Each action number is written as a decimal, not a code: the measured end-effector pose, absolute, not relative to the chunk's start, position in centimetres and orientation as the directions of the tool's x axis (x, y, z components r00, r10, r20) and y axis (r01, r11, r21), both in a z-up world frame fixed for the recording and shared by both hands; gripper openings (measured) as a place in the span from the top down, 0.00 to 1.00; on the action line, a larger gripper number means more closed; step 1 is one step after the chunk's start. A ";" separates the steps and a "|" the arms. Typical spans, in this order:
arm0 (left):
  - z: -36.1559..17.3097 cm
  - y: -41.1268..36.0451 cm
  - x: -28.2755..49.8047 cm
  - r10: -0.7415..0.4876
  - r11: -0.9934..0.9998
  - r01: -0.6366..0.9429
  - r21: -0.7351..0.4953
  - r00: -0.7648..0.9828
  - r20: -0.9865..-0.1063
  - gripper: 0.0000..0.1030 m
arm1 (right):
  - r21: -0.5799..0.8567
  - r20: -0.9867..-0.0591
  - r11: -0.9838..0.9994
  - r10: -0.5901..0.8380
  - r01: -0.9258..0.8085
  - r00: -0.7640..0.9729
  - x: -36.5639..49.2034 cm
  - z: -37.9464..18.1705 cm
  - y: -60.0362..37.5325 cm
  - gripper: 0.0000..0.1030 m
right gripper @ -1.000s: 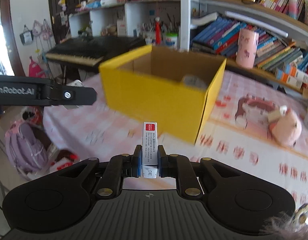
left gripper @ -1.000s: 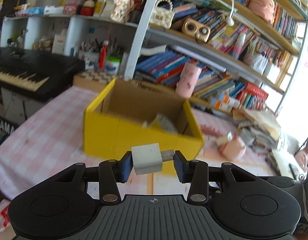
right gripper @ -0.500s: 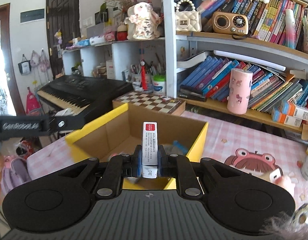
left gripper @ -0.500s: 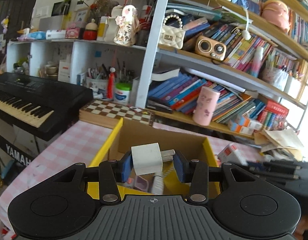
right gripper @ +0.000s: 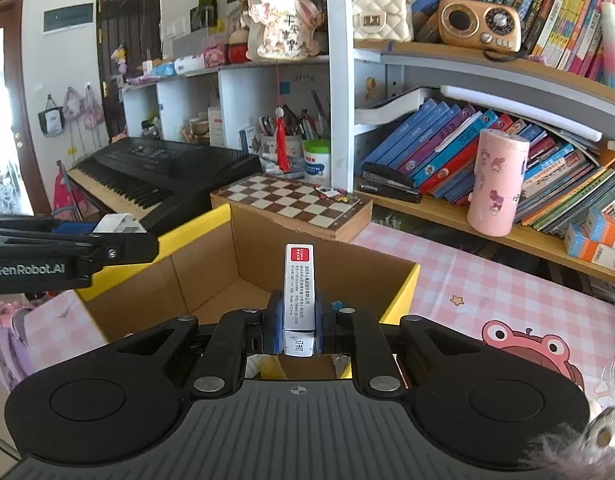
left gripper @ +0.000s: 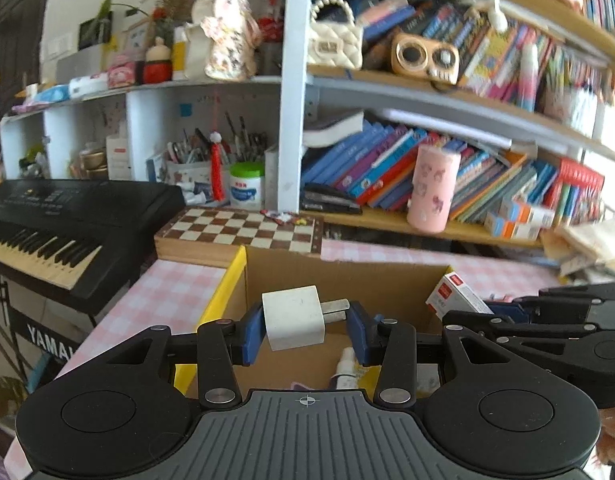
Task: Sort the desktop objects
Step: 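Lower both held items into the yellow box and open both tools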
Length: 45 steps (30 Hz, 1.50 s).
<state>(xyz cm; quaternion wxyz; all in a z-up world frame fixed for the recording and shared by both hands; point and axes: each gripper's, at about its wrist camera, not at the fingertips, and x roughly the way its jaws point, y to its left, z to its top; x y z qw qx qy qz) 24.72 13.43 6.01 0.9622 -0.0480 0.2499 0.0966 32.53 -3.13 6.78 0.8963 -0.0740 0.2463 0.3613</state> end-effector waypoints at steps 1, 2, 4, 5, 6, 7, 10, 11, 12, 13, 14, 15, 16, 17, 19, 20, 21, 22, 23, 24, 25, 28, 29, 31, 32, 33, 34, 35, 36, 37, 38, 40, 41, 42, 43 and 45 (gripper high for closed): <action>5.7 13.4 25.2 0.162 0.978 -0.205 -0.032 0.850 -0.502 0.59 | 0.042 -0.504 0.726 0.609 -0.687 0.612 32.8 6.4 -2.9 0.87; 5.3 13.5 25.5 0.162 0.980 -0.200 -0.021 0.843 -0.513 0.59 | 0.039 -0.516 0.724 0.605 -0.689 0.606 33.2 6.0 -2.7 0.87; 4.7 13.4 26.1 0.164 0.982 -0.191 0.003 0.831 -0.531 0.59 | 0.038 -0.541 0.719 0.599 -0.694 0.590 33.9 5.4 -2.3 0.87; 4.4 13.3 26.3 0.164 0.982 -0.186 0.013 0.826 -0.539 0.59 | 0.035 -0.554 0.716 0.595 -0.698 0.582 34.1 5.0 -2.1 0.87; 4.0 13.2 26.6 0.164 0.983 -0.181 0.023 0.818 -0.552 0.59 | 0.031 -0.565 0.711 0.593 -0.703 0.575 34.3 4.8 -2.0 0.87; 3.7 13.2 26.9 0.163 0.984 -0.177 0.030 0.811 -0.562 0.59 | 0.023 -0.577 0.706 0.588 -0.708 0.567 34.5 4.5 -1.7 0.87; 2.8 13.1 27.5 0.159 0.986 -0.159 0.051 0.792 -0.590 0.59 | 0.001 -0.598 0.687 0.583 -0.727 0.550 35.0 3.9 -1.2 0.87; 2.4 12.9 27.7 0.157 0.987 -0.152 0.060 0.785 -0.599 0.59 | -0.014 -0.603 0.681 0.579 -0.732 0.550 35.0 3.8 -1.0 0.87; 2.2 12.8 27.9 0.156 0.987 -0.144 0.069 0.780 -0.606 0.59 | -0.026 -0.607 0.674 0.576 -0.738 0.547 35.1 3.7 -0.7 0.87; 1.9 12.7 28.1 0.156 0.988 -0.135 0.081 0.773 -0.615 0.59 | -0.031 -0.613 0.666 0.576 -0.745 0.541 35.2 3.6 -0.5 0.87; 1.7 12.6 28.3 0.157 0.988 -0.126 0.093 0.767 -0.623 0.59 | -0.038 -0.620 0.657 0.575 -0.753 0.533 35.4 3.4 -0.3 0.87; 1.4 12.5 28.5 0.157 0.988 -0.119 0.102 0.761 -0.630 0.59 | -0.046 -0.630 0.648 0.572 -0.761 0.525 35.5 3.3 0.1 0.87; 1.1 12.4 28.7 0.157 0.988 -0.112 0.110 0.753 -0.639 0.59 | -0.053 -0.639 0.640 0.569 -0.767 0.518 35.7 3.1 0.3 0.87; 0.9 12.4 28.8 0.156 0.988 -0.107 0.115 0.746 -0.648 0.59 | -0.061 -0.647 0.630 0.566 -0.774 0.511 35.8 3.0 0.6 0.87; 0.5 12.2 29.0 0.155 0.988 -0.101 0.119 0.730 -0.665 0.59 | -0.111 -0.657 0.608 0.549 -0.786 0.517 35.6 2.7 1.1 0.87; 0.3 12.2 29.1 0.153 0.988 -0.098 0.119 0.725 -0.672 0.59 | -0.139 -0.662 0.598 0.537 -0.790 0.523 35.6 2.6 1.3 0.87; 0.1 12.2 29.1 0.150 0.988 -0.096 0.118 0.719 -0.679 0.60 | -0.158 -0.665 0.588 0.531 -0.793 0.526 35.6 2.5 1.4 0.87; -0.1 12.2 29.1 0.149 0.989 -0.094 0.117 0.715 -0.683 0.60 | -0.174 -0.669 0.577 0.525 -0.798 0.526 35.6 2.5 1.5 0.87; -0.3 12.1 29.0 0.148 0.989 -0.093 0.117 0.712 -0.687 0.60 | -0.182 -0.672 0.571 0.523 -0.801 0.525 35.6 2.4 1.5 0.87; -0.4 12.1 29.0 0.146 0.989 -0.093 0.114 0.710 -0.688 0.60 | -0.187 -0.674 0.566 0.521 -0.803 0.524 35.6 2.4 1.5 0.87; -0.4 12.2 28.9 0.145 0.989 -0.098 0.107 0.711 -0.688 0.60 | -0.192 -0.675 0.562 0.520 -0.804 0.524 35.6 2.4 1.5 0.87; -0.5 12.2 28.9 0.148 0.989 -0.105 0.104 0.711 -0.687 0.60 | -0.213 -0.675 0.553 0.512 -0.805 0.531 35.6 2.2 1.6 0.87; -0.5 12.2 28.9 0.149 0.989 -0.106 0.105 0.710 -0.688 0.59 | -0.219 -0.675 0.551 0.510 -0.805 0.533 35.6 2.2 1.7 0.87; -0.5 12.3 29.0 0.147 0.989 -0.103 0.105 0.707 -0.692 0.58 | -0.221 -0.676 0.552 0.508 -0.804 0.534 35.5 2.1 1.7 0.87; -0.4 12.3 29.0 0.147 0.989 -0.104 0.104 0.708 -0.691 0.58 | -0.222 -0.676 0.551 0.508 -0.805 0.534 35.5 2.1 1.7 0.86; -0.3 12.3 28.9 0.143 0.990 -0.105 0.098 0.711 -0.689 0.56 | -0.221 -0.676 0.550 0.509 -0.805 0.533 35.4 2.1 1.7 0.86; -0.1 12.4 28.8 0.134 0.991 -0.106 0.083 0.716 -0.685 0.54 | -0.221 -0.675 0.551 0.510 -0.805 0.534 35.5 2.1 1.7 0.83; 0.1 12.5 28.8 0.128 0.991 -0.112 0.068 0.722 -0.680 0.48 | -0.217 -0.674 0.549 0.514 -0.807 0.530 35.4 2.1 1.7 0.78; 0.3 12.6 28.7 0.135 0.990 -0.123 0.065 0.727 -0.673 0.44 | -0.208 -0.677 0.542 0.521 -0.814 0.520 35.4 2.2 1.7 0.75; 0.5 12.6 28.5 0.146 0.989 -0.135 0.067 0.735 -0.663 0.41 | -0.200 -0.676 0.541 0.527 -0.817 0.514 35.4 2.2 1.6 0.72; 0.8 12.6 28.3 0.154 0.987 -0.142 0.071 0.742 -0.653 0.37 | -0.202 -0.672 0.545 0.528 -0.814 0.520 35.3 2.3 1.6 0.72; 1.2 12.6 27.8 0.170 0.985 -0.155 0.079 0.757 -0.631 0.33 | -0.196 -0.664 0.551 0.535 -0.811 0.523 35.2 2.6 1.5 0.69; 1.5 12.6 27.6 0.177 0.983 -0.161 0.082 0.764 -0.621 0.30 | -0.193 -0.658 0.557 0.537 -0.808 0.528 35.1 2.7 1.4 0.66; 1.7 12.6 27.4 0.182 0.983 -0.167 0.083 0.770 -0.612 0.28 | -0.188 -0.650 0.565 0.542 -0.804 0.533 35.0 2.9 1.2 0.66; 2.0 12.6 27.2 0.186 0.982 -0.172 0.082 0.776 -0.602 0.27 | -0.184 -0.642 0.571 0.547 -0.800 0.537 34.9 3.1 1.1 0.64; 2.6 12.6 26.6 0.192 0.980 -0.182 0.078 0.787 -0.586 0.26 | -0.180 -0.624 0.585 0.554 -0.791 0.552 34.6 3.6 0.8 0.60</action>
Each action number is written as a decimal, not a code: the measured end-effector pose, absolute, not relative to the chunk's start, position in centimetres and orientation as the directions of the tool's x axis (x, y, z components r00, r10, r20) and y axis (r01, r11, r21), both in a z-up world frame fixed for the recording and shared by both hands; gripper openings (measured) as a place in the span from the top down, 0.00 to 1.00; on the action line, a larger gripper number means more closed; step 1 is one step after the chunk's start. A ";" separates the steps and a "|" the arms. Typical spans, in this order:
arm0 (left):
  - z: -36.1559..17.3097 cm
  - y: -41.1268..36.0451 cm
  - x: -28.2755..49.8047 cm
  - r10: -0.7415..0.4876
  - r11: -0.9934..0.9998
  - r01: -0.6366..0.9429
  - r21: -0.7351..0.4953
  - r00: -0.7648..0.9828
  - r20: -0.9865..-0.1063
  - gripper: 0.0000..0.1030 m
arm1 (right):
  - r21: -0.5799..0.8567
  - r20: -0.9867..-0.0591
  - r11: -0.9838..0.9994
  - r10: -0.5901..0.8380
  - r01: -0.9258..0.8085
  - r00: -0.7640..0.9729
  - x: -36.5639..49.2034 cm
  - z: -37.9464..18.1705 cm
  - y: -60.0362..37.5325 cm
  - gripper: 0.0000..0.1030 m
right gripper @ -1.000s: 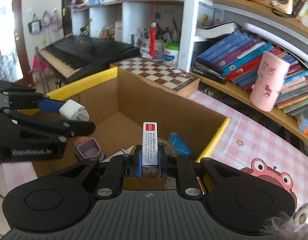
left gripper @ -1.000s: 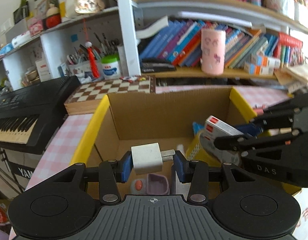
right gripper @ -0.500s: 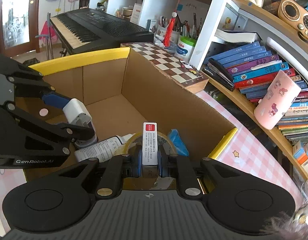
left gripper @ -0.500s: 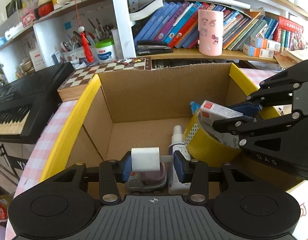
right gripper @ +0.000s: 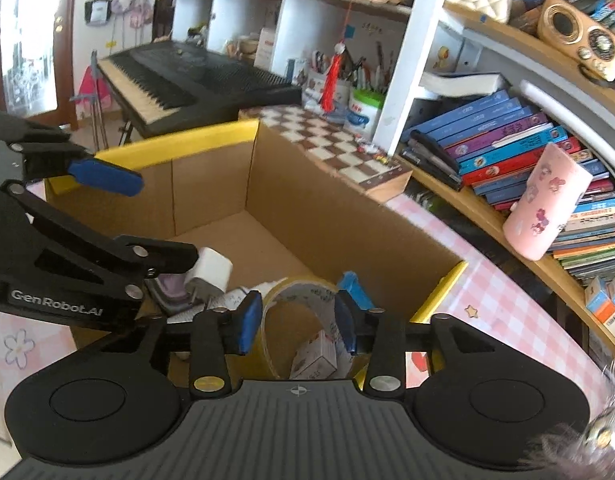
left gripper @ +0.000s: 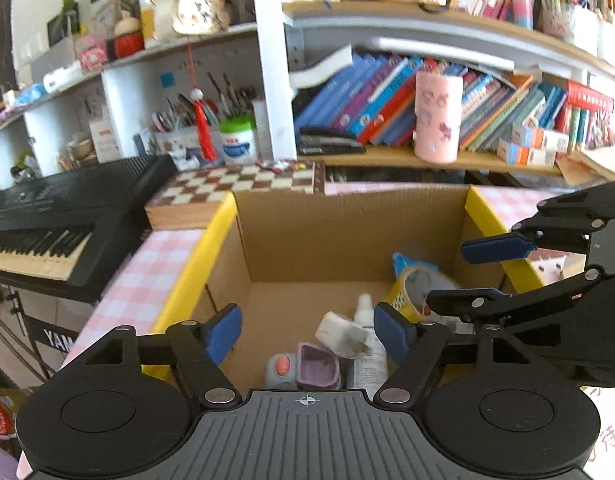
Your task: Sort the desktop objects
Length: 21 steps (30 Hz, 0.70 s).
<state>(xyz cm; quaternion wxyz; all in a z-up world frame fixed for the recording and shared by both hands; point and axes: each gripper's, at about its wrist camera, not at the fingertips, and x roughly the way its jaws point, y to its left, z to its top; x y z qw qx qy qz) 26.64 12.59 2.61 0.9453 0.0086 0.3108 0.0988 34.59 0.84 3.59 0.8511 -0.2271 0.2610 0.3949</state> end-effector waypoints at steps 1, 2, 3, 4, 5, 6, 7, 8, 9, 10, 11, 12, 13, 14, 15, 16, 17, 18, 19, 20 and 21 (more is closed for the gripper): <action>2.9 12.6 26.3 0.195 0.980 -0.187 0.075 0.794 -0.576 0.25 | -0.179 -0.613 0.593 0.557 -0.785 0.560 34.4 3.8 0.7 0.58; 3.2 12.5 26.0 0.198 0.979 -0.192 0.071 0.800 -0.567 0.23 | -0.178 -0.602 0.600 0.560 -0.780 0.569 34.1 4.1 0.5 0.58; 3.5 12.5 25.7 0.201 0.978 -0.197 0.068 0.805 -0.558 0.21 | -0.176 -0.591 0.608 0.564 -0.774 0.577 33.8 4.4 0.3 0.57; 3.8 12.5 25.4 0.204 0.977 -0.202 0.064 0.810 -0.549 0.20 | -0.174 -0.581 0.614 0.567 -0.770 0.584 33.6 4.6 0.1 0.55; 4.1 12.4 25.0 0.204 0.977 -0.205 0.060 0.816 -0.541 0.20 | -0.173 -0.570 0.622 0.569 -0.763 0.593 33.3 4.9 -0.1 0.54; 4.3 12.3 24.6 0.203 0.977 -0.205 0.056 0.821 -0.533 0.19 | -0.173 -0.558 0.631 0.570 -0.756 0.603 32.9 5.1 -0.3 0.54; 4.5 12.3 24.3 0.202 0.977 -0.205 0.053 0.825 -0.528 0.19 | -0.171 -0.548 0.639 0.571 -0.750 0.611 32.6 5.3 -0.5 0.54; 4.8 12.2 23.9 0.201 0.978 -0.204 0.051 0.828 -0.523 0.19 | -0.168 -0.539 0.648 0.571 -0.743 0.619 32.3 5.6 -0.7 0.54; 4.9 12.2 23.6 0.200 0.978 -0.204 0.050 0.832 -0.518 0.18 | -0.163 -0.530 0.657 0.571 -0.736 0.627 32.0 5.8 -0.9 0.54; 5.1 12.1 23.2 0.198 0.978 -0.202 0.048 0.835 -0.513 0.18 | -0.158 -0.522 0.666 0.570 -0.729 0.634 31.7 6.0 -1.1 0.53; 5.3 12.1 22.9 0.197 0.978 -0.201 0.046 0.838 -0.508 0.18 | -0.153 -0.513 0.675 0.570 -0.722 0.642 31.4 6.2 -1.2 0.53; 5.5 12.0 22.5 0.196 0.978 -0.202 0.044 0.842 -0.503 0.18 | -0.150 -0.503 0.685 0.568 -0.713 0.651 31.0 6.5 -1.5 0.52; 5.7 12.0 22.1 0.195 0.979 -0.202 0.040 0.845 -0.498 0.18 | -0.149 -0.493 0.695 0.565 -0.704 0.662 30.6 6.7 -1.7 0.51; 5.9 12.0 21.7 0.194 0.979 -0.203 0.036 0.848 -0.493 0.18 | -0.147 -0.486 0.703 0.562 -0.696 0.670 30.3 6.9 -1.9 0.51; 6.1 12.0 21.3 0.193 0.978 -0.204 0.032 0.851 -0.488 0.18 | -0.143 -0.478 0.713 0.558 -0.687 0.678 30.0 7.1 -2.1 0.50; 6.2 12.0 21.0 0.193 0.978 -0.204 0.029 0.854 -0.484 0.18 | -0.139 -0.471 0.721 0.555 -0.679 0.686 29.7 7.2 -2.4 0.50; 6.3 12.0 20.6 0.192 0.979 -0.205 0.026 0.857 -0.479 0.18 | -0.134 -0.464 0.730 0.551 -0.670 0.694 29.4 7.4 -2.6 0.50; 6.4 11.9 20.2 0.191 0.979 -0.205 0.023 0.859 -0.475 0.18 | -0.130 -0.459 0.739 0.547 -0.661 0.701 29.0 7.6 -2.9 0.49; 6.5 12.0 19.8 0.190 0.979 -0.205 0.020 0.862 -0.471 0.18 | -0.126 -0.454 0.747 0.542 -0.653 0.707 28.7 7.8 -3.1 0.49; 6.6 12.0 19.5 0.188 0.979 -0.204 0.017 0.864 -0.467 0.17 | -0.123 -0.449 0.755 0.537 -0.645 0.714 28.3 7.9 -3.4 0.48; 6.6 12.0 19.2 0.186 0.979 -0.203 0.014 0.866 -0.464 0.17 | -0.120 -0.445 0.762 0.531 -0.636 0.721 27.9 7.9 -3.6 0.48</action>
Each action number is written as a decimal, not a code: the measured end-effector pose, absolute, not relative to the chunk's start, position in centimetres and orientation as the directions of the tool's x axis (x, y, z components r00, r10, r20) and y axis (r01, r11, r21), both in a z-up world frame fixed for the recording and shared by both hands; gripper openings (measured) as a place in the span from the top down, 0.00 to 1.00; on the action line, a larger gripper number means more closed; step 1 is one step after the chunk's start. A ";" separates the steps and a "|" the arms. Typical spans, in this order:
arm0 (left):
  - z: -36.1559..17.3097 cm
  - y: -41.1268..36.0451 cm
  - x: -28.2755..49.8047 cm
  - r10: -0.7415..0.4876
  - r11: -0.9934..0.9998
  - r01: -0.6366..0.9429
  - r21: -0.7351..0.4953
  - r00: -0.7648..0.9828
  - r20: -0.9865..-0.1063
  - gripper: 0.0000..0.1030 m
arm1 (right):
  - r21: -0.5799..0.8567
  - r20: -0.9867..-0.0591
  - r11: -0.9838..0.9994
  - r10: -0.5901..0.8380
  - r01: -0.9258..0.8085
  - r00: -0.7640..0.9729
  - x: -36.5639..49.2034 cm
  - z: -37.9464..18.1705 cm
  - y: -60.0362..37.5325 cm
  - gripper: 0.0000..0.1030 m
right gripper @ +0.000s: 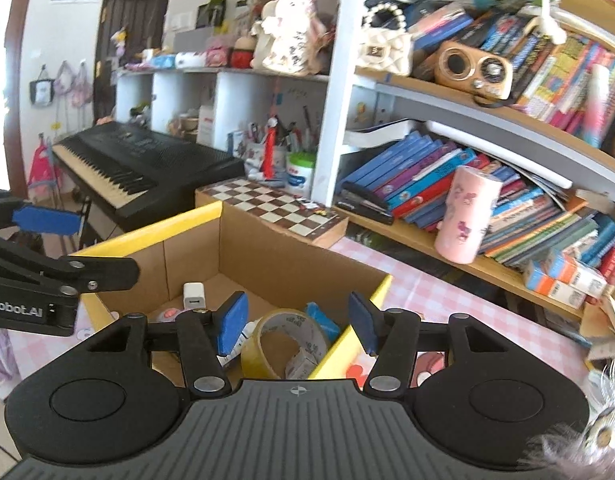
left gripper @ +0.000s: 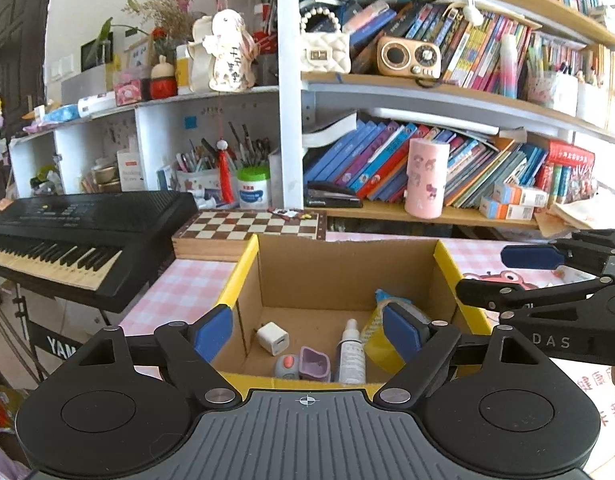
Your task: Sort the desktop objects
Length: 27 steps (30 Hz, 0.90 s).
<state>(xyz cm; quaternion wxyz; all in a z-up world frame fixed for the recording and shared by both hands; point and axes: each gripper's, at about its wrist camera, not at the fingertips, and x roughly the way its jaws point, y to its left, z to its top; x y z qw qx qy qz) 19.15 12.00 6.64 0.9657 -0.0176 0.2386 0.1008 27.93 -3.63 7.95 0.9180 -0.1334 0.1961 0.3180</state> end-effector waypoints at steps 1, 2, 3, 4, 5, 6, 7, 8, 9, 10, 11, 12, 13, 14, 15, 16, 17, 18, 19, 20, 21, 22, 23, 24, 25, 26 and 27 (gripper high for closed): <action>6.7 12.0 18.7 0.185 0.979 -0.203 0.012 0.868 -0.461 0.17 | -0.118 -0.441 0.769 0.527 -0.629 0.727 27.6 8.0 -3.8 0.48; 6.7 12.0 18.4 0.184 0.979 -0.202 0.011 0.870 -0.458 0.17 | -0.117 -0.438 0.775 0.521 -0.621 0.733 27.2 8.1 -4.0 0.47; 6.7 12.0 18.0 0.182 0.980 -0.200 0.009 0.871 -0.456 0.17 | -0.115 -0.435 0.781 0.516 -0.614 0.738 26.8 8.1 -4.2 0.47; 6.7 12.1 17.7 0.180 0.980 -0.199 0.007 0.872 -0.455 0.17 | -0.113 -0.433 0.786 0.512 -0.608 0.742 26.4 8.1 -4.4 0.47; 6.7 12.1 17.4 0.178 0.980 -0.197 0.005 0.873 -0.454 0.17 | -0.113 -0.432 0.790 0.507 -0.602 0.746 26.1 8.1 -4.5 0.46; 6.7 12.1 17.1 0.176 0.981 -0.195 0.003 0.874 -0.453 0.17 | -0.113 -0.430 0.796 0.500 -0.595 0.751 25.8 8.1 -4.6 0.46; 6.8 12.1 16.7 0.173 0.981 -0.192 0.003 0.875 -0.451 0.17 | -0.111 -0.429 0.802 0.494 -0.587 0.756 25.4 8.0 -4.7 0.46; 6.8 12.1 16.4 0.172 0.982 -0.190 0.003 0.876 -0.450 0.17 | -0.108 -0.429 0.808 0.487 -0.579 0.761 25.0 8.0 -4.9 0.46; 6.8 12.2 16.1 0.171 0.982 -0.190 0.004 0.877 -0.448 0.17 | -0.104 -0.430 0.815 0.480 -0.569 0.765 24.6 8.0 -5.1 0.46; 6.8 12.2 15.7 0.172 0.982 -0.191 0.002 0.879 -0.446 0.17 | -0.099 -0.429 0.822 0.473 -0.561 0.769 24.3 8.0 -5.2 0.46; 6.8 12.2 15.3 0.170 0.982 -0.191 -0.001 0.880 -0.444 0.17 | -0.094 -0.429 0.828 0.468 -0.553 0.773 23.9 8.0 -5.4 0.46; 6.8 12.3 15.0 0.169 0.982 -0.191 -0.005 0.880 -0.444 0.17 | -0.092 -0.428 0.832 0.463 -0.547 0.776 23.5 7.9 -5.5 0.46; 6.7 12.3 14.6 0.167 0.982 -0.191 -0.009 0.880 -0.444 0.17 | -0.091 -0.428 0.837 0.457 -0.540 0.780 23.1 7.9 -5.6 0.45; 6.7 12.3 14.2 0.165 0.982 -0.189 -0.010 0.881 -0.444 0.17 | -0.091 -0.427 0.841 0.451 -0.534 0.784 22.7 7.9 -5.7 0.45; 6.6 12.3 13.8 0.163 0.982 -0.187 -0.010 0.881 -0.444 0.17 | -0.091 -0.426 0.844 0.447 -0.529 0.786 22.3 7.8 -5.8 0.45; 6.6 12.2 13.3 0.162 0.983 -0.186 -0.009 0.880 -0.446 0.17 | -0.090 -0.427 0.847 0.442 -0.524 0.789 21.8 7.8 -5.9 0.45; 6.5 12.2 12.9 0.160 0.983 -0.184 -0.009 0.879 -0.448 0.17 | -0.089 -0.428 0.850 0.438 -0.519 0.790 21.4 7.8 -6.0 0.45; 6.4 12.3 12.4 0.158 0.983 -0.182 -0.010 0.879 -0.450 0.17 | -0.087 -0.429 0.853 0.434 -0.515 0.792 20.9 7.7 -6.1 0.45; 6.4 12.3 11.9 0.157 0.983 -0.182 -0.012 0.878 -0.451 0.17 | -0.084 -0.430 0.855 0.431 -0.511 0.793 20.4 7.7 -6.1 0.45; 6.3 12.3 11.5 0.156 0.983 -0.182 -0.014 0.878 -0.453 0.17 | -0.082 -0.432 0.858 0.428 -0.507 0.794 20.0 7.7 -6.2 0.45; 6.3 12.4 11.1 0.155 0.983 -0.182 -0.016 0.877 -0.455 0.17 | -0.078 -0.434 0.861 0.425 -0.503 0.794 19.4 7.6 -6.3 0.45; 6.2 12.4 10.6 0.153 0.983 -0.182 -0.018 0.876 -0.457 0.17 | -0.075 -0.436 0.862 0.423 -0.501 0.794 18.9 7.6 -6.3 0.44; 6.2 12.4 10.1 0.153 0.983 -0.182 -0.019 0.875 -0.459 0.17 | -0.072 -0.438 0.864 0.422 -0.499 0.794 18.3 7.5 -6.3 0.44; 6.1 12.4 9.6 0.153 0.983 -0.182 -0.021 0.875 -0.460 0.17 | -0.071 -0.440 0.865 0.420 -0.497 0.794 17.7 7.5 -6.4 0.44; 6.1 12.4 9.1 0.151 0.983 -0.182 -0.022 0.874 -0.461 0.17 | -0.070 -0.441 0.866 0.419 -0.496 0.794 17.2 7.4 -6.4 0.44; 6.0 12.4 8.6 0.149 0.983 -0.180 -0.024 0.874 -0.463 0.17 | -0.070 -0.442 0.867 0.417 -0.494 0.794 16.7 7.4 -6.4 0.44; 6.0 12.4 8.1 0.147 0.983 -0.179 -0.026 0.873 -0.465 0.17 | -0.070 -0.444 0.868 0.415 -0.492 0.795 16.1 7.3 -6.5 0.44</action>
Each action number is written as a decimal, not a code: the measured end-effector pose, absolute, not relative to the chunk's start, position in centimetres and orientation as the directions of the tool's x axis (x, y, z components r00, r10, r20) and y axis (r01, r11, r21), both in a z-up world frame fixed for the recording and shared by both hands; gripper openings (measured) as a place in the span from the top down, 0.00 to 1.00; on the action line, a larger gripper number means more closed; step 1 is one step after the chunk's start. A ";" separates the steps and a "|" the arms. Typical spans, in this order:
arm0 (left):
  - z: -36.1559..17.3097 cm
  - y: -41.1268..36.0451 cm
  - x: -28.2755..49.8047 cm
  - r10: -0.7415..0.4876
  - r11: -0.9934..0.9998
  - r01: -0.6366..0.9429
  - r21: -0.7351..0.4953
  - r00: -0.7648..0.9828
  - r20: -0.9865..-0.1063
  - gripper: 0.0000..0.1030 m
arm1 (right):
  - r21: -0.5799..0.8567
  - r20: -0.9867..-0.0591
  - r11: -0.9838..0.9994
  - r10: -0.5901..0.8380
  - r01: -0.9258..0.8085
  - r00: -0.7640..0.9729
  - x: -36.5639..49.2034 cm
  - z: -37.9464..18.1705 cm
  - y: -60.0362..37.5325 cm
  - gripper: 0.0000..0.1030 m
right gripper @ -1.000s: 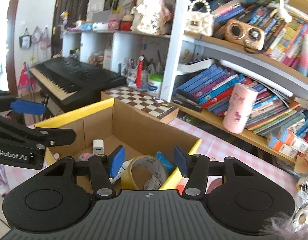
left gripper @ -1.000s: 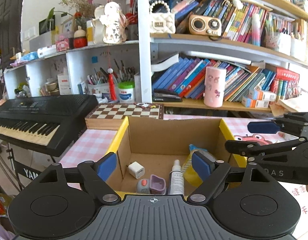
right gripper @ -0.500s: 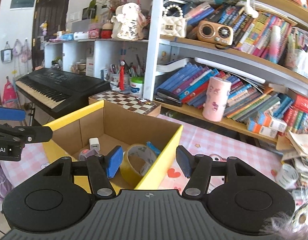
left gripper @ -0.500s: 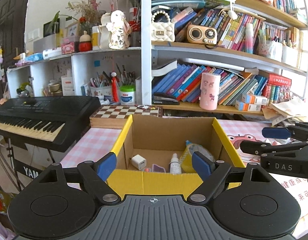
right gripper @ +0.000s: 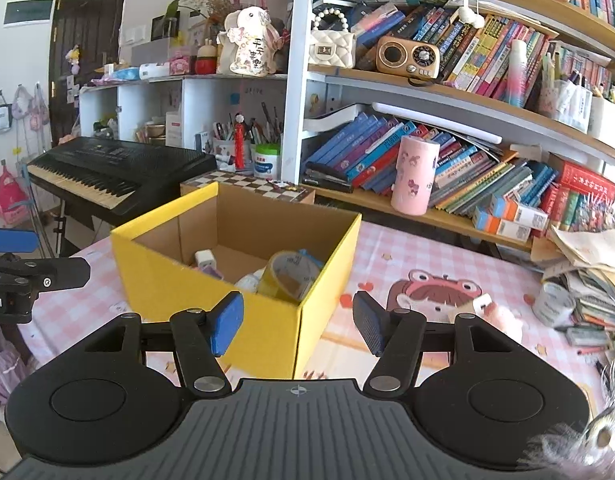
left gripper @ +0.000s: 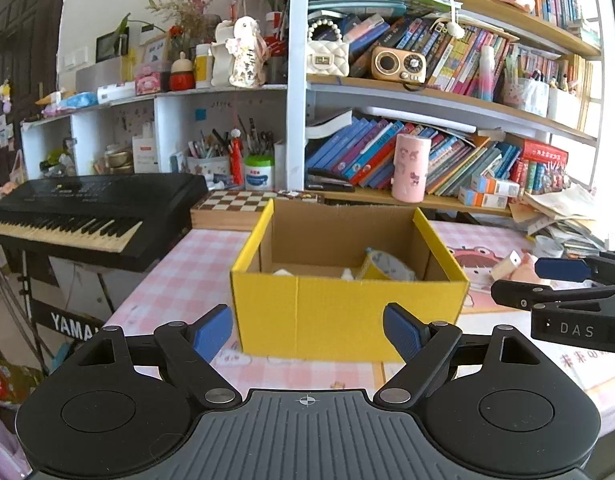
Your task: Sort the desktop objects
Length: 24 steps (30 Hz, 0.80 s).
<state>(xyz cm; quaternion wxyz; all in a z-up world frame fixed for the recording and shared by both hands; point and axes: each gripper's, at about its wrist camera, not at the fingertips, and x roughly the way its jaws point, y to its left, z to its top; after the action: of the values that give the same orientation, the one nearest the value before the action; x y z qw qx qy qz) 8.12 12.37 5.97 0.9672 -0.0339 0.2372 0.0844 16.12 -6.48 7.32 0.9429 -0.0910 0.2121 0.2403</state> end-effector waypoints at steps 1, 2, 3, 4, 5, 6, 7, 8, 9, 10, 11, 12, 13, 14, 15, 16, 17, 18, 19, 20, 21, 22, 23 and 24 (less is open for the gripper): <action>5.9 12.4 7.6 0.146 0.984 -0.178 -0.026 0.873 -0.465 0.17 | -0.070 -0.445 0.870 0.412 -0.489 0.795 15.6 7.2 -6.6 0.44; 5.9 12.3 7.1 0.144 0.984 -0.177 -0.027 0.873 -0.466 0.17 | -0.069 -0.446 0.872 0.408 -0.485 0.796 15.0 7.1 -6.6 0.44; 5.8 12.3 6.6 0.143 0.984 -0.175 -0.027 0.872 -0.468 0.17 | -0.066 -0.449 0.874 0.404 -0.481 0.797 14.4 7.0 -6.7 0.44; 5.7 12.3 6.2 0.142 0.984 -0.175 -0.027 0.871 -0.470 0.17 | -0.063 -0.450 0.877 0.401 -0.476 0.798 13.8 6.9 -6.8 0.44; 5.7 12.3 5.7 0.142 0.984 -0.176 -0.028 0.870 -0.472 0.17 | -0.060 -0.453 0.880 0.397 -0.472 0.798 13.3 6.7 -6.8 0.44; 5.6 12.3 5.3 0.141 0.984 -0.176 -0.030 0.869 -0.474 0.17 | -0.056 -0.457 0.883 0.393 -0.467 0.798 12.7 6.6 -6.9 0.44; 5.5 12.4 4.8 0.139 0.984 -0.177 -0.034 0.868 -0.477 0.17 | -0.051 -0.461 0.885 0.390 -0.463 0.797 12.2 6.5 -6.9 0.44; 5.5 12.4 4.4 0.138 0.984 -0.177 -0.037 0.866 -0.480 0.17 | -0.045 -0.467 0.887 0.388 -0.459 0.795 11.7 6.3 -6.9 0.44; 5.4 12.5 4.0 0.137 0.984 -0.177 -0.038 0.865 -0.483 0.17 | -0.035 -0.474 0.889 0.387 -0.456 0.791 11.2 6.2 -7.0 0.44; 5.3 12.5 3.5 0.137 0.983 -0.177 -0.038 0.864 -0.485 0.17 | -0.026 -0.481 0.891 0.387 -0.454 0.787 10.8 6.0 -7.0 0.44; 5.2 12.6 3.2 0.137 0.983 -0.178 -0.038 0.862 -0.488 0.17 | -0.018 -0.487 0.892 0.387 -0.452 0.783 10.4 5.9 -6.9 0.44; 5.1 12.6 2.8 0.136 0.983 -0.178 -0.040 0.861 -0.491 0.17 | -0.011 -0.492 0.893 0.388 -0.451 0.779 10.0 5.8 -6.9 0.44; 5.0 12.7 2.4 0.135 0.983 -0.179 -0.043 0.859 -0.493 0.17 | -0.007 -0.496 0.893 0.388 -0.450 0.777 9.6 5.6 -6.8 0.44; 5.0 12.8 2.1 0.135 0.983 -0.180 -0.044 0.858 -0.495 0.17 | -0.005 -0.498 0.893 0.388 -0.450 0.775 9.2 5.5 -6.8 0.44; 4.9 12.8 1.8 0.135 0.982 -0.181 -0.046 0.857 -0.497 0.17 | -0.006 -0.499 0.893 0.388 -0.451 0.775 8.7 5.5 -6.6 0.44; 4.8 12.9 1.6 0.135 0.982 -0.182 -0.046 0.856 -0.499 0.17 | -0.007 -0.500 0.892 0.388 -0.451 0.774 8.3 5.4 -6.5 0.43; 4.8 12.9 1.3 0.135 0.982 -0.182 -0.047 0.856 -0.500 0.17 | -0.007 -0.500 0.892 0.388 -0.452 0.774 7.9 5.3 -6.4 0.43; 4.8 13.0 1.1 0.134 0.982 -0.181 -0.047 0.856 -0.500 0.17 | -0.006 -0.500 0.893 0.387 -0.451 0.774 7.5 5.3 -6.3 0.43; 4.7 13.0 0.8 0.135 0.982 -0.183 -0.046 0.855 -0.500 0.17 | -0.008 -0.501 0.894 0.385 -0.448 0.776 7.2 5.2 -6.3 0.43; 4.6 13.1 0.5 0.137 0.982 -0.184 -0.047 0.855 -0.501 0.16 | -0.011 -0.502 0.895 0.381 -0.446 0.777 6.7 5.0 -6.2 0.42; 4.6 13.1 0.3 0.136 0.981 -0.185 -0.049 0.854 -0.501 0.16 | -0.013 -0.505 0.896 0.377 -0.443 0.777 6.4 4.8 -6.2 0.42; 4.6 13.1 0.1 0.133 0.981 -0.184 -0.053 0.855 -0.501 0.16 | -0.015 -0.510 0.898 0.372 -0.441 0.776 6.0 4.7 -6.1 0.41; 4.5 13.1 -0.1 0.131 0.982 -0.182 -0.055 0.856 -0.501 0.16 | -0.017 -0.515 0.899 0.368 -0.438 0.775 5.7 4.5 -6.1 0.41; 4.5 13.1 -0.3 0.128 0.982 -0.179 -0.056 0.856 -0.502 0.16 | -0.019 -0.520 0.900 0.363 -0.435 0.773 5.3 4.3 -6.1 0.41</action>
<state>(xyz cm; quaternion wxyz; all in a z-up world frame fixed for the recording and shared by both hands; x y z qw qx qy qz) -0.29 13.13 4.50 0.9619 -0.0503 0.2567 0.0798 5.31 -6.10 4.28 0.9391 -0.0692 0.2610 0.2126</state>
